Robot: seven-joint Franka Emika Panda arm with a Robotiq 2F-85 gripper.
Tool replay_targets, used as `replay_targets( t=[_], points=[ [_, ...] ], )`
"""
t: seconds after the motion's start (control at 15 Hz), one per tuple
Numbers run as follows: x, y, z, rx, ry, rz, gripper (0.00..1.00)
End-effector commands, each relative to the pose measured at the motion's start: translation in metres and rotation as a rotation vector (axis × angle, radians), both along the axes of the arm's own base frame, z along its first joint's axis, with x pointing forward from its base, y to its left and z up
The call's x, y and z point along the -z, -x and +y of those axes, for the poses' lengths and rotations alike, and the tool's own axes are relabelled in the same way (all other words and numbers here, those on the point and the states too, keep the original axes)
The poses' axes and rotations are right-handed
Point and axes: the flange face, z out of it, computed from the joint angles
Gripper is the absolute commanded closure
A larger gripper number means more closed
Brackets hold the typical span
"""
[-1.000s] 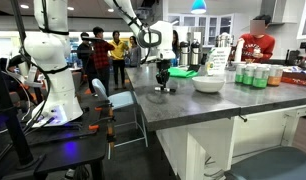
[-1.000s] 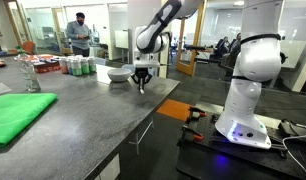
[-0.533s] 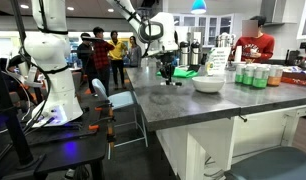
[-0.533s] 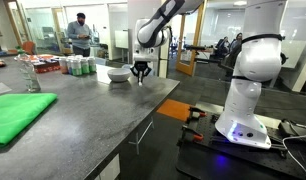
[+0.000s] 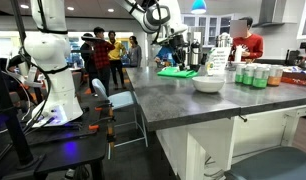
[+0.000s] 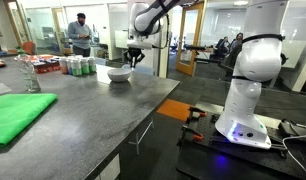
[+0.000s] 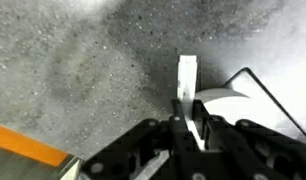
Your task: Get the marker from the table and put it in the white bowl
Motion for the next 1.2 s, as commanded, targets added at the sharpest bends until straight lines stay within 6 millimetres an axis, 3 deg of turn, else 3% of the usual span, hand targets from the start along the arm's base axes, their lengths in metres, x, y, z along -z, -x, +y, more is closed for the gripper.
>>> replay_targets(
  t=[0.0, 0.2, 0.53, 0.8, 1.07, 1.13],
  points=[
    [-0.005, -0.039, -0.004, 0.025, 0.030, 0.010, 0.95],
    [0.001, -0.077, -0.013, 0.040, 0.049, -0.010, 0.95],
    [0.020, -0.119, -0.026, 0.054, 0.078, -0.018, 0.95],
    [0.023, -0.133, -0.027, 0.049, 0.074, -0.010, 0.95],
    [0.019, -0.129, -0.027, 0.066, 0.045, 0.038, 0.95],
    [0.019, -0.128, -0.027, 0.073, 0.035, 0.053, 0.57]
  ],
)
